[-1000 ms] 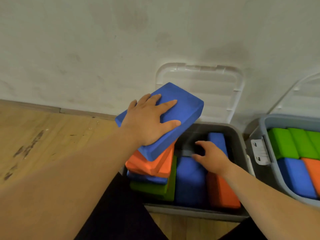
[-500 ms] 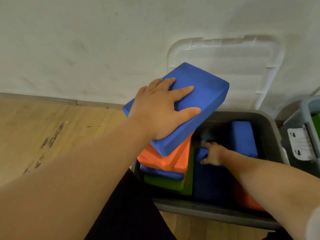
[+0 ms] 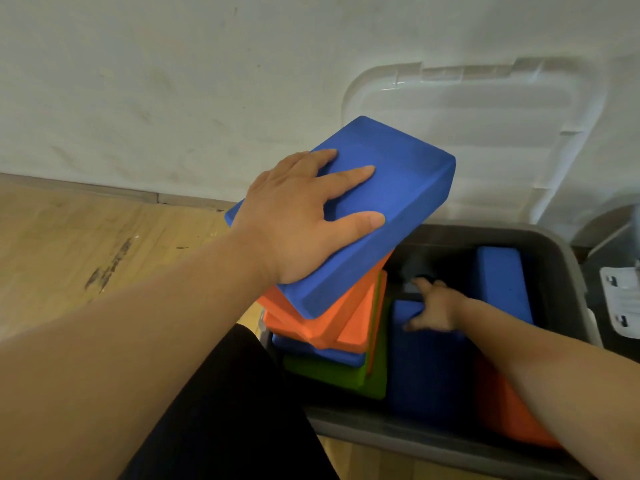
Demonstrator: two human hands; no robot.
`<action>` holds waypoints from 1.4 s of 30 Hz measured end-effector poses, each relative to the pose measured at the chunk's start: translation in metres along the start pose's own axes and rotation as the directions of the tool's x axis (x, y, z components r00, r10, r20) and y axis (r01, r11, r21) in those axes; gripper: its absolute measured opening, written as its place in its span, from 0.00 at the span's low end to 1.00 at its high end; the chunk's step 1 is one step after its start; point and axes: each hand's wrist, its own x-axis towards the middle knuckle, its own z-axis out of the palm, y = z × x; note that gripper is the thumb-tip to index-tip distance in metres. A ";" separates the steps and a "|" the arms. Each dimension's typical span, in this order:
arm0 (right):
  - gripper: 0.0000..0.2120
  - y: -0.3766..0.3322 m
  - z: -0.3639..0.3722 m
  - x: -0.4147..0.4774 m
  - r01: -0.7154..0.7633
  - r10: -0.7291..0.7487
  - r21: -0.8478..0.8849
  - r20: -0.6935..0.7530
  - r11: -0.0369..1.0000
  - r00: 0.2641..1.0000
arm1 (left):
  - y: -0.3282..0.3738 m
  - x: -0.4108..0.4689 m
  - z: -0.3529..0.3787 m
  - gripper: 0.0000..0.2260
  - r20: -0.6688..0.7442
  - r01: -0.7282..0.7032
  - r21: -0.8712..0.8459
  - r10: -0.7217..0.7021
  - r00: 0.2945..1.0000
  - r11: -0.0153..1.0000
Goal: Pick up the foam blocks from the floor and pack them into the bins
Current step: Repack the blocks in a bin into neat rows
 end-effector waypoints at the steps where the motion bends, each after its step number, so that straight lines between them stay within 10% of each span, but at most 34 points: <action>1: 0.59 0.002 -0.004 -0.005 0.033 -0.032 0.027 -0.012 0.999 0.999 | 0.000 0.000 0.000 0.32 0.001 0.003 -0.002 -0.003 1.000 1.000; 14: 0.49 -0.026 -0.009 -0.074 0.247 -0.239 -0.179 0.064 0.952 0.969 | 0.006 -0.007 0.002 0.31 -0.019 -0.020 0.013 0.020 1.000 1.000; 22: 0.35 -0.005 -0.008 -0.122 -0.134 0.098 -0.052 -0.445 0.990 0.890 | 0.012 -0.006 0.006 0.29 -0.045 -0.046 0.029 0.048 0.998 0.999; 30: 0.32 0.002 0.029 -0.137 -0.242 0.113 -0.369 -0.338 0.897 0.934 | 0.015 -0.008 0.009 0.30 -0.045 -0.065 0.046 0.067 0.997 0.997; 36: 0.36 -0.004 -0.029 -0.159 -0.205 0.288 0.257 -0.345 0.944 0.893 | 0.014 -0.013 0.010 0.29 -0.063 -0.089 0.037 0.092 0.994 0.995; 39: 0.21 -0.034 -0.090 -0.183 0.227 0.371 0.804 -0.478 0.549 0.796 | 0.014 -0.016 0.011 0.29 -0.075 -0.091 0.040 0.094 0.993 0.995; 42: 0.24 -0.071 -0.143 -0.205 0.371 0.267 0.873 -0.457 0.316 0.849 | 0.019 -0.022 0.010 0.30 -0.071 -0.115 0.064 0.120 0.990 0.991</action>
